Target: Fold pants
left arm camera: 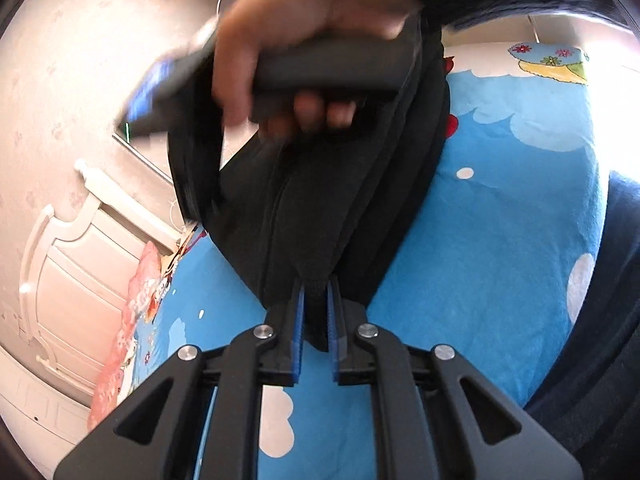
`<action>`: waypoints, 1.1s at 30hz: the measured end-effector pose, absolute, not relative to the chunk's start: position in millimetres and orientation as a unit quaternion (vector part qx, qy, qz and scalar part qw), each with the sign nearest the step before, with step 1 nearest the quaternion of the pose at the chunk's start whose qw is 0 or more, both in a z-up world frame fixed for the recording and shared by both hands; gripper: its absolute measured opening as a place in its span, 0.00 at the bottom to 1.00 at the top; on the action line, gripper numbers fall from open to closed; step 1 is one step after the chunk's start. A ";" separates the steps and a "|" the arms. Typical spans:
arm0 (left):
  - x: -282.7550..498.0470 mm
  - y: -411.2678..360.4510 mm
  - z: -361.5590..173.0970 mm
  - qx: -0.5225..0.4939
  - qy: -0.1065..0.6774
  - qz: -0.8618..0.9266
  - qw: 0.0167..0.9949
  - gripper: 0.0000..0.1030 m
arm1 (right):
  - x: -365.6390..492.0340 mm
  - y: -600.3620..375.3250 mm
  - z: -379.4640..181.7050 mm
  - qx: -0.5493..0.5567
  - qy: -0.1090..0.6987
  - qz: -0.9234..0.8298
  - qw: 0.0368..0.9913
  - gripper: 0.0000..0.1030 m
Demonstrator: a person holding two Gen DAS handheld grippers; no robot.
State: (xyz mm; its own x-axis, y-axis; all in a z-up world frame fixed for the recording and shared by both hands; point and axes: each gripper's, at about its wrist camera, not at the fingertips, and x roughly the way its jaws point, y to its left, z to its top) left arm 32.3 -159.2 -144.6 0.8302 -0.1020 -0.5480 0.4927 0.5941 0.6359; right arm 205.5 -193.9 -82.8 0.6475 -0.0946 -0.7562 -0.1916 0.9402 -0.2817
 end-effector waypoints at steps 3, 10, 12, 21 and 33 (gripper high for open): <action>31.8 -160.3 -146.0 0.419 0.232 -0.172 0.861 0.10 | 170.1 -228.0 -57.7 -0.141 0.381 -0.029 0.913 0.95; 28.7 -155.2 -135.9 0.394 0.243 -0.198 0.864 0.13 | 118.7 -286.4 -88.6 -0.164 0.389 -0.145 0.895 0.95; 31.1 -143.7 -120.0 0.341 0.262 -0.234 0.872 0.17 | 115.8 -301.1 -103.5 -0.144 0.391 -0.141 0.898 0.96; 185.9 -78.1 -46.6 0.123 0.278 -0.205 0.930 0.58 | 112.5 -308.6 -109.5 -0.116 0.372 -0.130 0.912 0.96; 379.8 -93.7 -93.6 0.073 0.429 -0.131 0.891 0.02 | 107.3 -311.4 -113.0 -0.108 0.359 -0.128 0.918 0.96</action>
State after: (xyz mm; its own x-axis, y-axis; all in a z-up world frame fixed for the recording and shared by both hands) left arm 379.8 -93.7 -93.6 0.5977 -0.1709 -0.7833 0.2955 0.9552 0.0171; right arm 107.3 -311.4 -113.0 0.7090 -0.3118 -0.6326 0.1570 0.9442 -0.2894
